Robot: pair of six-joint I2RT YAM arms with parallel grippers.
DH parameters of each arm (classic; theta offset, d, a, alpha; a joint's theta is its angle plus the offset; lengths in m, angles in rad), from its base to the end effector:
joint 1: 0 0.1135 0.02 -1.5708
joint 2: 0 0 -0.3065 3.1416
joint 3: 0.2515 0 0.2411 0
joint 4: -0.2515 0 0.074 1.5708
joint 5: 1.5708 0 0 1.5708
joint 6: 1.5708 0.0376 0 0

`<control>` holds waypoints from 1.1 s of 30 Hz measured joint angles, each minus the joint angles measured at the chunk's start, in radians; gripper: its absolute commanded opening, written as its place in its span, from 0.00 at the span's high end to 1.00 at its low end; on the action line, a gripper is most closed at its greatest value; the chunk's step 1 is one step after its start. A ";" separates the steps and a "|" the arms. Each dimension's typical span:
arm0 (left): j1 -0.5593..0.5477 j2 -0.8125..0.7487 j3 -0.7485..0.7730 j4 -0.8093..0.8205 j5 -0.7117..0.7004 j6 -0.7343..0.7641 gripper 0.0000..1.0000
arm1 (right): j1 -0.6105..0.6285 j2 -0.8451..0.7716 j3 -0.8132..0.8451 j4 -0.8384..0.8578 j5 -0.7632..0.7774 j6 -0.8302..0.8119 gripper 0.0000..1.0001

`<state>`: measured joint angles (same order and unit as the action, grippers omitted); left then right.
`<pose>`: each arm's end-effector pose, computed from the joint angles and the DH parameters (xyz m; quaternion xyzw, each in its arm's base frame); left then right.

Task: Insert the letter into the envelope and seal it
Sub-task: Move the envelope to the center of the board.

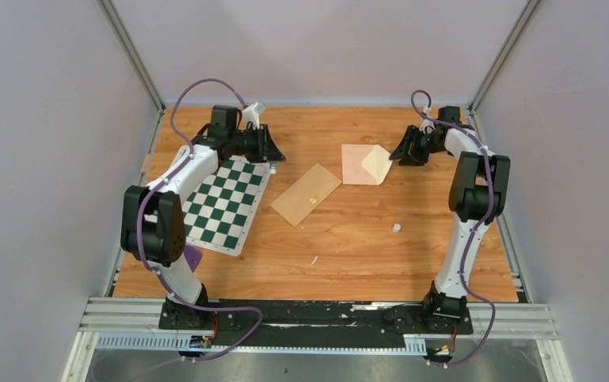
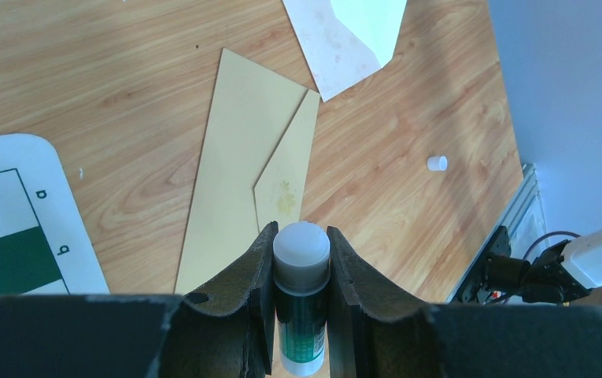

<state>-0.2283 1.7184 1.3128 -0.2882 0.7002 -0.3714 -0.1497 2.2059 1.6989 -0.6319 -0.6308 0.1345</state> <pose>0.3669 -0.1101 0.3140 0.0845 0.8587 -0.4145 0.2893 0.4767 -0.0495 0.2045 0.0657 0.9286 0.3014 0.2060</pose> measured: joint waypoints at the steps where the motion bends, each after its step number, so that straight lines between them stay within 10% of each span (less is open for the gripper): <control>1: 0.001 0.000 0.000 -0.005 -0.002 0.004 1.00 | 0.000 0.009 0.004 0.002 -0.008 0.002 0.57; 10: 0.001 -0.004 -0.002 -0.034 -0.011 0.021 1.00 | 0.006 0.039 0.009 0.016 -0.073 0.019 1.00; 33: 0.001 -0.038 -0.076 0.012 -0.013 -0.021 1.00 | -0.029 -0.463 -0.534 0.046 -0.208 0.105 1.00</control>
<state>-0.2276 1.6806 1.2369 -0.2764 0.6876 -0.3923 -0.1787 1.7424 1.1648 -0.5858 -0.8387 0.2398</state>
